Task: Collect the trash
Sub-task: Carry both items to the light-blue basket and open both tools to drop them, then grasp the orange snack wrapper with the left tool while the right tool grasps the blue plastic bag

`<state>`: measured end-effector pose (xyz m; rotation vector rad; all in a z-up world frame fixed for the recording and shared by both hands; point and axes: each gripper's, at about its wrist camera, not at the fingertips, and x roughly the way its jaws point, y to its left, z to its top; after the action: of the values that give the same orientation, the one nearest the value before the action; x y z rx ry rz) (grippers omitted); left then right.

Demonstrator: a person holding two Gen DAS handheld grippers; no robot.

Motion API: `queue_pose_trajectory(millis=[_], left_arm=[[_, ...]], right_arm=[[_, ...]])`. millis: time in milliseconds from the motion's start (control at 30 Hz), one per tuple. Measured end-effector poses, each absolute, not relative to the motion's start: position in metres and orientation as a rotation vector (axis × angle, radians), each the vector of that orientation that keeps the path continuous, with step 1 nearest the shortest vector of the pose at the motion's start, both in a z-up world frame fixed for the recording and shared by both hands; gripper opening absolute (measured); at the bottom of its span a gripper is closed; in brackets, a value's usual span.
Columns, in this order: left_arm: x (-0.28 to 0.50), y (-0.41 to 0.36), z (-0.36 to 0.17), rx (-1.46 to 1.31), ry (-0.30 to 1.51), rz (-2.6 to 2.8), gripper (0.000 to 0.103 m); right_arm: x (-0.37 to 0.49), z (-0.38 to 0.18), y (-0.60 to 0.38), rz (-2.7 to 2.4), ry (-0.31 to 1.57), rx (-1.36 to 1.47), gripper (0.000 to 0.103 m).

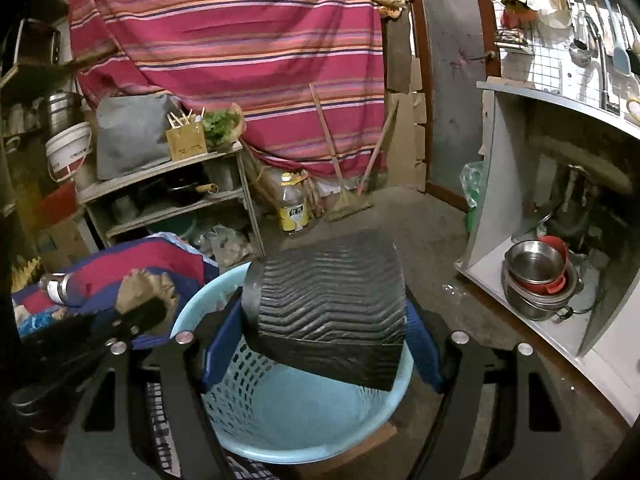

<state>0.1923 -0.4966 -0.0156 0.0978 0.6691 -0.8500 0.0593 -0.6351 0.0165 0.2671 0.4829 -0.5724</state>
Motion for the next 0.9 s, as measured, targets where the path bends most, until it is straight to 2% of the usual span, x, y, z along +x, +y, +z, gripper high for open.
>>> queue_pose_trajectory(millis=[67, 100, 167, 400, 533, 700, 900], left_arm=[[0.196, -0.501, -0.017, 0.117, 0.677, -0.85, 0.033], [0.199, -0.502, -0.019, 0.126, 0.68, -0.833, 0.046], [0.202, -0.502, -0.019, 0.128, 0.673, -0.821, 0.055], [0.204, -0.474, -0.002, 0.118, 0.659, -0.781, 0.055], [0.201, -0.433, 0.021, 0.097, 0.627, -0.737, 0.055], [0.206, -0.328, 0.063, 0.091, 0.575, -0.609, 0.055], [0.192, -0.175, 0.088, 0.129, 0.488, -0.392, 0.056]], right_arm=[[0.065, 0.014, -0.634, -0.565, 0.498, 0.265, 0.074], [0.068, 0.013, -0.633, -0.575, 0.507, 0.258, 0.079], [0.068, 0.012, -0.633, -0.588, 0.497, 0.265, 0.08], [0.057, 0.03, -0.628, -0.583, 0.42, 0.292, 0.08], [0.063, 0.05, -0.606, -0.56, 0.394, 0.231, 0.08], [0.076, 0.076, -0.568, -0.483, 0.346, 0.191, 0.08], [0.107, 0.098, -0.474, -0.341, 0.333, 0.09, 0.083]])
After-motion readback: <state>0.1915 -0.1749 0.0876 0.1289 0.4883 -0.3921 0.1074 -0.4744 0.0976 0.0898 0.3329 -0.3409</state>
